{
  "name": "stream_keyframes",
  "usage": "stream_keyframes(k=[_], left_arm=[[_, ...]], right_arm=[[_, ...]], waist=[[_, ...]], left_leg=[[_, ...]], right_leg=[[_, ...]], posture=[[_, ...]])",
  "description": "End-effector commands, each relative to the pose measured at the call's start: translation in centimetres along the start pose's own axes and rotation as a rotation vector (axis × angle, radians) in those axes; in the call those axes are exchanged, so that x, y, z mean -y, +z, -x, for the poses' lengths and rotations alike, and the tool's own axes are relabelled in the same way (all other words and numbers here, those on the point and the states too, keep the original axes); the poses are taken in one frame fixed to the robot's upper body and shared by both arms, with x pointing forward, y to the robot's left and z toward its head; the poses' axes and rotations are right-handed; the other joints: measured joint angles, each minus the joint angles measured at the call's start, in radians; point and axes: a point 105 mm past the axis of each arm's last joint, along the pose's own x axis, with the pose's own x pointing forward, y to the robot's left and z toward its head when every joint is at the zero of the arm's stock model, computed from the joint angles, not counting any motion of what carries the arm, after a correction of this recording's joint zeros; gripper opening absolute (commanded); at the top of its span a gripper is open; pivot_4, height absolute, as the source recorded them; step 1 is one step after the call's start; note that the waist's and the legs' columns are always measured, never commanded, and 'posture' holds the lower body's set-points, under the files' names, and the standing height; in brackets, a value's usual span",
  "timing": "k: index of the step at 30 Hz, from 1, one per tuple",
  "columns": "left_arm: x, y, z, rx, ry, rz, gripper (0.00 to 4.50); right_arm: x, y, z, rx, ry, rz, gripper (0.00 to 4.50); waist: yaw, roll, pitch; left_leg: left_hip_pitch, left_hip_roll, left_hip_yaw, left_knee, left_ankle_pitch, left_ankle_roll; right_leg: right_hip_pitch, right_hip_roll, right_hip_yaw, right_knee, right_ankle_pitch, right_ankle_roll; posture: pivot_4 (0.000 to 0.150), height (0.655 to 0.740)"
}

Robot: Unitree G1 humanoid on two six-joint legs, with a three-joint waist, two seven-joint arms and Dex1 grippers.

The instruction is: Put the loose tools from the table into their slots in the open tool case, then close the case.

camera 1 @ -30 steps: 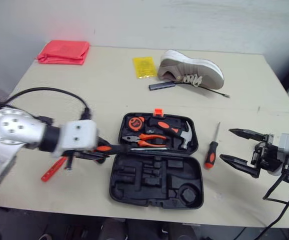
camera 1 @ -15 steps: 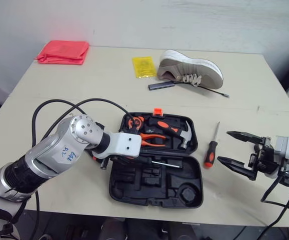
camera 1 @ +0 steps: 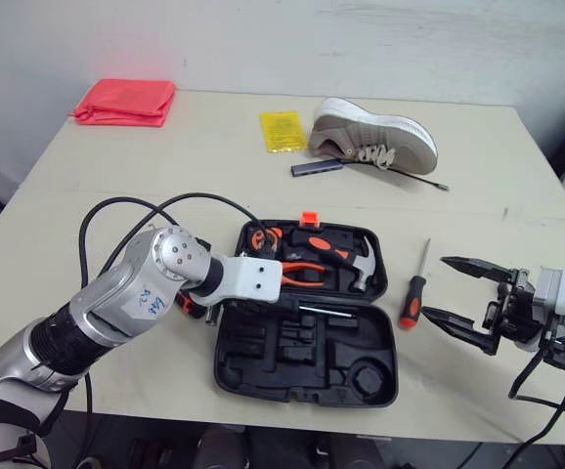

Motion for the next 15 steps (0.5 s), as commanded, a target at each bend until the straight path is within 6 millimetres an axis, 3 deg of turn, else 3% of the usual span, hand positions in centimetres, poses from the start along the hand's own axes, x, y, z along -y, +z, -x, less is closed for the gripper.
stream_keyframes(k=[1,15], left_arm=[[0.63,-0.20,-0.37,-0.006,-0.024,0.000,0.80],[1.27,0.55,-0.54,0.028,-0.037,-0.014,0.80]], right_arm=[[0.18,1.19,-0.09,0.038,-0.010,0.035,4.50],[0.34,1.05,-0.06,0.038,-0.019,0.034,4.50]], waist=[[0.000,0.000,0.000],[0.003,0.000,0.000]], left_leg=[[0.000,0.000,0.000,0.000,0.000,0.000],[0.001,0.000,0.000,0.000,0.000,0.000]], right_leg=[[0.000,0.000,0.000,0.000,0.000,0.000],[0.000,0.000,0.001,0.001,0.000,0.000]], posture=[[0.150,0.7400],[0.150,0.7400]])
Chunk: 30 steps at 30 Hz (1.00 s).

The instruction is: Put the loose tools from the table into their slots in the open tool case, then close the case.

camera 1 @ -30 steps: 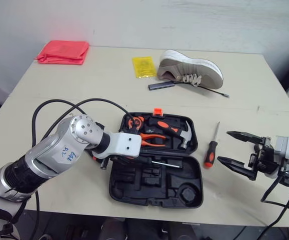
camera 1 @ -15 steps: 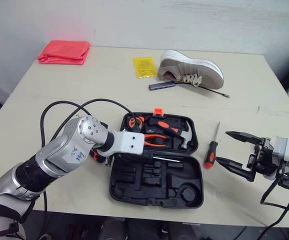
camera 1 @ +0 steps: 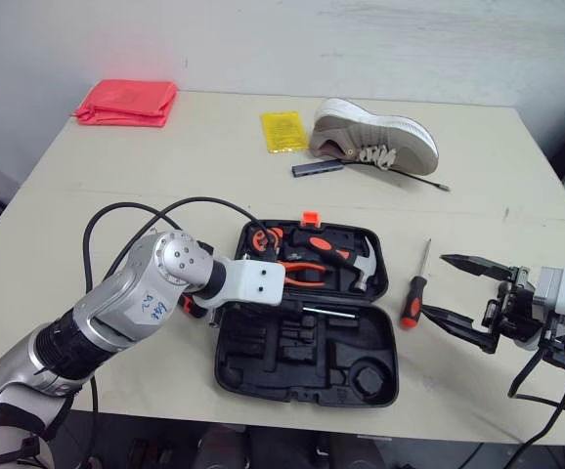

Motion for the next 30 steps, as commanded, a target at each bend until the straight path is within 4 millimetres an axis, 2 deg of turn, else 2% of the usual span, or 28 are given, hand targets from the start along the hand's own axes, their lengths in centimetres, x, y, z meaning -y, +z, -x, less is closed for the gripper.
stream_keyframes(k=[1,9,14,23,27,30], left_arm=[[0.8,0.2,-0.1,0.005,-0.026,-0.010,0.80],[0.7,-1.0,-0.1,-0.044,-0.008,0.016,0.80],[-0.6,-0.6,0.1,-0.026,0.055,0.027,0.80],[-0.1,-1.3,0.1,-0.063,0.038,0.024,0.80],[-0.4,-0.7,-0.1,-0.038,0.054,0.018,0.80],[-0.9,1.5,0.4,0.062,0.088,-0.035,2.28]], right_arm=[[0.3,0.8,0.1,0.031,-0.016,0.023,4.50],[0.3,1.0,-0.1,0.031,-0.021,0.027,4.50],[0.3,0.9,0.0,0.032,-0.022,0.026,4.50],[0.2,0.2,0.7,0.033,-0.021,0.018,4.50],[0.2,0.2,0.7,0.036,-0.019,0.020,4.50],[0.0,0.5,0.3,0.038,-0.015,0.021,4.50]], waist=[[-0.001,0.000,0.000],[-0.003,0.000,0.000],[-0.003,0.000,0.000],[-0.005,0.000,0.000],[-0.004,0.000,0.000],[-0.002,0.000,0.000]], left_leg=[[0.000,0.000,0.000,0.000,0.000,0.000],[0.000,0.000,0.000,0.000,0.000,0.000],[0.000,0.000,0.000,0.000,0.000,0.000],[0.000,0.000,0.000,0.001,0.000,0.000],[0.001,0.000,0.000,0.001,0.000,0.000],[0.000,0.000,0.000,0.002,0.000,0.000]], right_leg=[[0.000,0.000,0.000,0.000,0.000,0.000],[0.000,0.000,0.000,0.001,0.000,0.000],[0.000,0.000,0.000,0.001,0.000,0.000],[0.000,0.000,0.001,0.002,0.000,0.000],[0.000,0.000,0.001,0.002,0.000,0.000],[0.000,0.000,0.001,0.003,0.000,0.000]], posture=[[0.150,0.7400],[0.150,0.7400],[0.150,0.7400],[0.150,0.7400],[0.150,0.7400],[0.150,0.7400]])
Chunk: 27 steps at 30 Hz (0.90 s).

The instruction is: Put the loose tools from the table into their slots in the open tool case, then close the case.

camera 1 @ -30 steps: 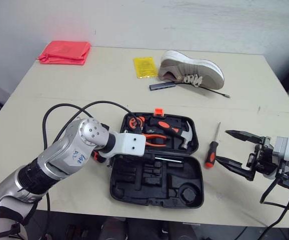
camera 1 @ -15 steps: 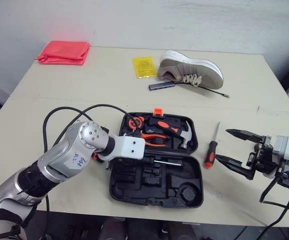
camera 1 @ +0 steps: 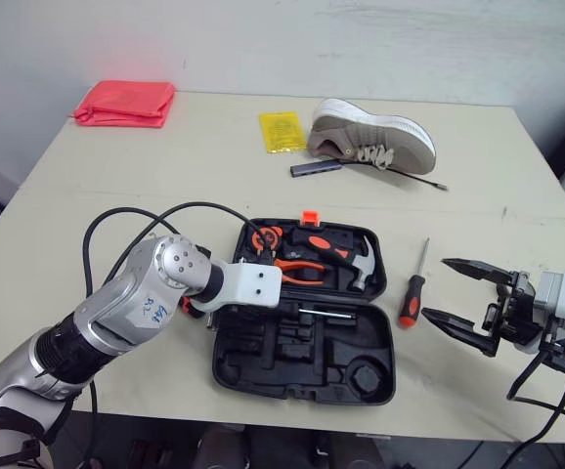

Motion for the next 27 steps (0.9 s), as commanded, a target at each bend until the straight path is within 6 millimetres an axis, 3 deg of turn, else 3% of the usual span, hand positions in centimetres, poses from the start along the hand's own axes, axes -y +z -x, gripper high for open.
stream_keyframes(k=[1,7,9,15,22,27], left_arm=[[-0.9,2.5,1.2,0.099,0.078,-0.071,2.68],[0.7,4.1,2.5,0.270,0.057,-0.065,2.68],[0.5,4.5,2.8,0.402,0.110,-0.051,2.68],[-1.2,2.7,1.9,0.619,0.263,0.131,0.07],[-0.2,1.6,-1.5,0.638,0.210,0.241,0.07],[0.2,1.6,-2.6,0.632,0.187,0.251,0.07]], right_arm=[[0.1,1.2,-0.2,0.034,-0.006,0.036,4.50],[0.0,1.4,-0.3,0.030,-0.005,0.031,4.50],[0.0,1.4,-0.3,0.030,-0.008,0.027,4.50],[0.2,0.9,-0.1,0.028,-0.013,0.016,4.50],[0.4,0.5,0.2,0.029,-0.018,0.017,4.50],[0.4,0.4,0.2,0.029,-0.024,0.018,4.50]], waist=[[0.001,0.000,0.000],[-0.004,0.000,0.000],[-0.005,0.000,0.000],[-0.002,0.000,0.000],[-0.003,0.001,0.000],[-0.003,0.000,0.000]], left_leg=[[0.000,0.000,0.000,0.000,0.000,0.000],[0.000,0.000,0.000,0.001,0.000,0.001],[0.000,0.001,0.000,0.001,0.000,0.001],[0.000,0.001,0.000,0.006,-0.001,0.001],[0.000,0.001,0.000,0.006,-0.002,0.002],[0.000,0.001,0.000,0.007,-0.002,0.003]], right_leg=[[0.000,0.000,0.000,0.000,0.000,0.000],[0.000,0.000,0.001,0.001,0.000,0.000],[0.000,0.000,0.001,0.002,0.000,0.000],[0.000,-0.001,0.001,0.004,0.000,0.000],[0.000,-0.001,0.001,0.003,0.000,0.001],[0.001,-0.002,0.001,0.003,0.001,0.001]], posture=[[0.150,0.7400],[0.150,0.7400],[0.150,0.7400],[0.150,0.7400],[0.150,0.7400],[0.150,0.7400]])
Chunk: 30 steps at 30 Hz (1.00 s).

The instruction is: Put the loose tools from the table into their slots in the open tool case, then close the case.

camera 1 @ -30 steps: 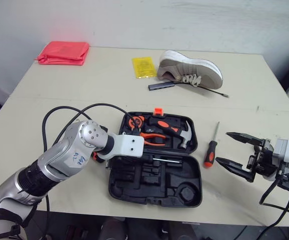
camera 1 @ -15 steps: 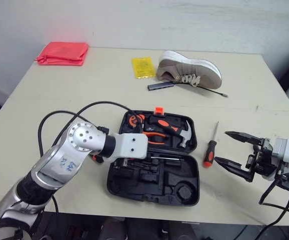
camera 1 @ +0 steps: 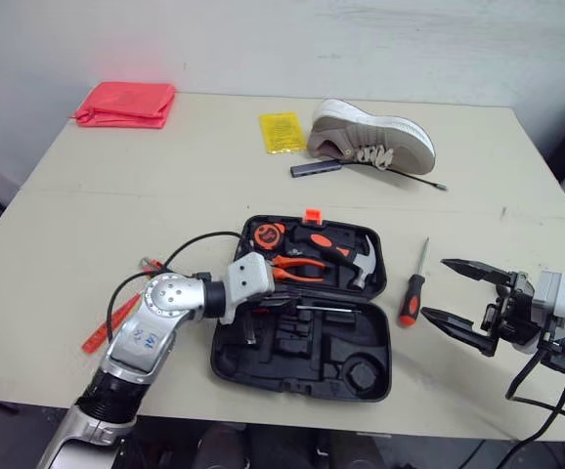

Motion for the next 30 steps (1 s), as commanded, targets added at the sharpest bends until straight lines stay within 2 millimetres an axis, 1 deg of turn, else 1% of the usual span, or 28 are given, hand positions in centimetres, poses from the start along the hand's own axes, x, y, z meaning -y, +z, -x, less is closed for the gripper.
stream_keyframes(k=[1,9,15,18,21,23,26,27,30], left_arm=[[0.1,0.1,-0.3,0.005,0.001,-0.026,0.07],[-0.5,-2.3,-0.7,-0.114,0.039,0.025,0.07],[0.8,-3.2,-1.4,-0.184,-0.047,0.028,0.07],[1.3,-4.2,-1.8,-0.264,-0.088,0.024,0.07],[1.9,-5.3,-2.4,-0.350,-0.133,0.008,0.07],[2.4,-5.6,-2.8,-0.385,-0.158,-0.004,0.07],[2.2,-5.3,-3.2,-0.380,-0.150,-0.036,0.07],[2.0,-4.7,-3.3,-0.343,-0.136,-0.048,0.07],[1.1,-1.5,-3.1,-0.148,-0.087,-0.104,0.07]], right_arm=[[0.3,0.6,0.2,0.022,-0.016,0.031,4.50],[0.2,1.1,-0.1,0.024,-0.025,0.040,4.50],[0.2,1.2,-0.3,0.022,-0.033,0.041,4.50],[0.3,1.1,-0.3,0.021,-0.037,0.041,4.50],[0.4,0.9,-0.3,0.020,-0.042,0.038,4.50],[0.4,0.8,-0.3,0.019,-0.044,0.035,4.50],[0.5,0.6,-0.2,0.022,-0.054,0.034,4.50],[0.6,0.6,-0.1,0.022,-0.063,0.035,4.50],[0.8,0.5,0.3,0.016,-0.098,0.032,4.50]], waist=[[0.000,0.000,0.000],[0.001,0.001,-0.001],[0.001,0.002,-0.002],[0.001,0.002,-0.003],[0.002,0.004,-0.008],[0.008,0.007,-0.014],[0.019,0.011,-0.023],[0.021,0.012,-0.024],[0.023,0.012,-0.024]], left_leg=[[0.000,0.000,0.000,0.000,0.000,0.000],[0.000,0.000,0.000,0.000,0.000,0.000],[0.001,0.000,0.000,0.000,0.000,0.000],[0.001,0.000,0.000,0.000,-0.001,0.001],[0.001,0.000,0.000,0.000,-0.001,0.001],[0.002,-0.001,0.000,0.000,-0.002,0.001],[0.003,-0.001,0.000,-0.001,-0.003,0.002],[0.004,-0.001,0.000,-0.002,-0.003,0.003],[0.010,-0.001,0.001,-0.007,-0.006,0.007]], right_leg=[[0.000,0.000,0.000,0.000,0.000,0.000],[0.000,-0.001,0.000,0.000,0.000,0.000],[0.001,-0.001,0.000,0.000,0.000,0.000],[0.001,-0.001,0.000,0.000,0.000,0.000],[0.002,-0.001,0.000,-0.001,0.000,0.000],[0.003,-0.001,-0.001,-0.003,0.000,0.000],[0.006,-0.001,-0.001,-0.007,0.000,0.001],[0.006,-0.001,0.000,-0.008,0.001,0.001],[0.013,-0.001,0.000,-0.011,0.001,0.001]], posture=[[0.150,0.7400],[0.150,0.7400],[0.150,0.7400],[0.150,0.7400],[0.150,0.7400],[0.150,0.7400],[0.150,0.7400],[0.150,0.7400],[0.150,0.7400]])
